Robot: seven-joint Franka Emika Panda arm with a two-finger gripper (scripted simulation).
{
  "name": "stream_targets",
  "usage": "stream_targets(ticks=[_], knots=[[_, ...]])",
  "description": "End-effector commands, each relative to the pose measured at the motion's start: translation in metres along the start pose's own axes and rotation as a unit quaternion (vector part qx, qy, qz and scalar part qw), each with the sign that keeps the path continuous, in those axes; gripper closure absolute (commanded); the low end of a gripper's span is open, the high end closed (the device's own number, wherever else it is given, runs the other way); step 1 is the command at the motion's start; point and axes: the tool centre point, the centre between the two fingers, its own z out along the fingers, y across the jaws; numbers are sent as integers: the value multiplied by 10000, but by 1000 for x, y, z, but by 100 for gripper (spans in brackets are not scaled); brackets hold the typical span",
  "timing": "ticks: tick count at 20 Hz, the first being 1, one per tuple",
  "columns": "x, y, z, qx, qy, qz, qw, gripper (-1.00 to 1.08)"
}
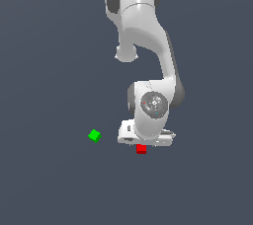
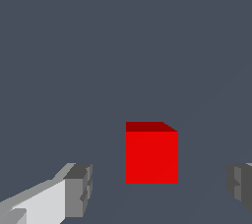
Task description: Stack the red cube on top of the green cube.
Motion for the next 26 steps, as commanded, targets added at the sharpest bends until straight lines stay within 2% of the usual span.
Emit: stream_targets(ticks=[1, 13, 19, 20, 26], knots=[[0, 0, 0, 2, 2, 1, 10000, -92], [-1, 0, 48, 2, 2, 1, 10000, -92], [0, 0, 50, 2, 2, 1, 10000, -92], [0, 0, 50, 2, 2, 1, 10000, 108], [0, 0, 50, 2, 2, 1, 10000, 108]])
